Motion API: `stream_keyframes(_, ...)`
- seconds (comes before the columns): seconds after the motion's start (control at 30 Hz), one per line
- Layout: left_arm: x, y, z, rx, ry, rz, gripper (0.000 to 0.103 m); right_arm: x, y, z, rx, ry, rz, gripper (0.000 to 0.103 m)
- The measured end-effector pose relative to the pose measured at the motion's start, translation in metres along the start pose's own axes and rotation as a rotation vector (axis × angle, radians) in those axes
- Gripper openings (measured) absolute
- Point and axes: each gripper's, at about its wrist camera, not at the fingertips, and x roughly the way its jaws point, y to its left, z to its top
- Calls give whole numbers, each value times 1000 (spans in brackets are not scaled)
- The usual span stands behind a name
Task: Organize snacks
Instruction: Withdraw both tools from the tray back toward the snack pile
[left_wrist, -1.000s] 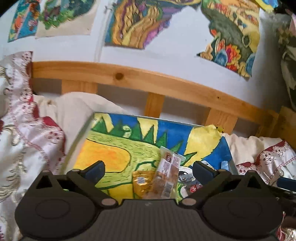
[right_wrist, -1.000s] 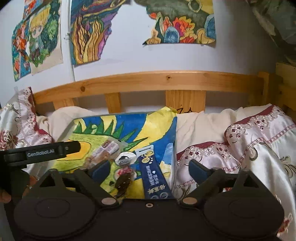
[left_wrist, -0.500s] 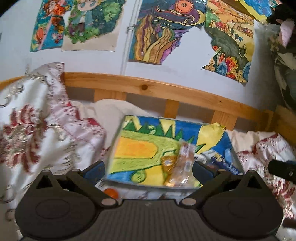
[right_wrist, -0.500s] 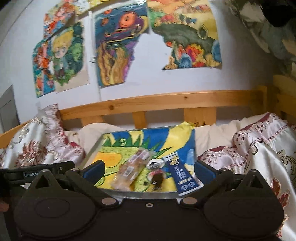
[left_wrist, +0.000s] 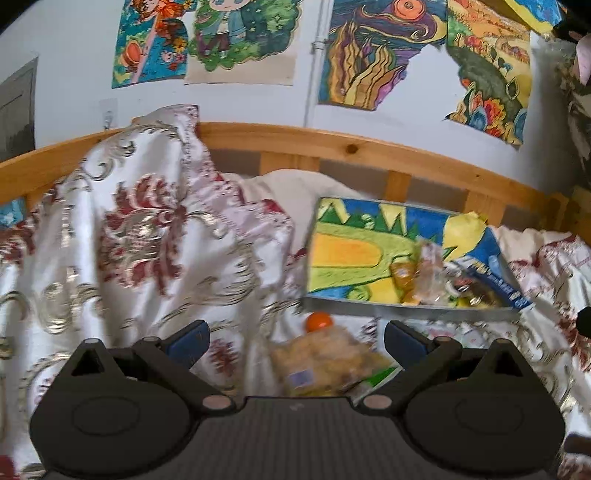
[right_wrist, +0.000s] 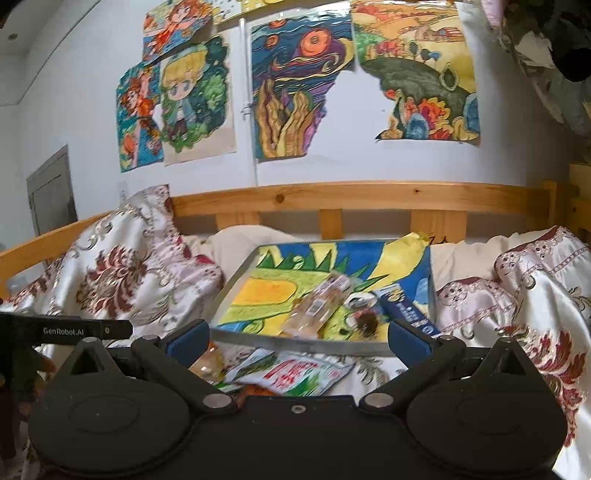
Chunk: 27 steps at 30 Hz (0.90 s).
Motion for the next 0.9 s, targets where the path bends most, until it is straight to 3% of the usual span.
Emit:
stream_keyframes(0.27,-18,17,-16,60,58,36,103,-9,26,-12,-35,48,61,102)
stream_keyframes(0.4,-7,6,-22,154,163,-35,103,-8,36,-18,-41,93,89,102)
stream_keyframes(0.53,-5,-5,-30,212,187,-67,103,-8,44,-28,-56,128,108,102)
stream_keyframes(0.9,17,-4,-40,200,288,-79,103,7,53,-47,-51,244,82,102)
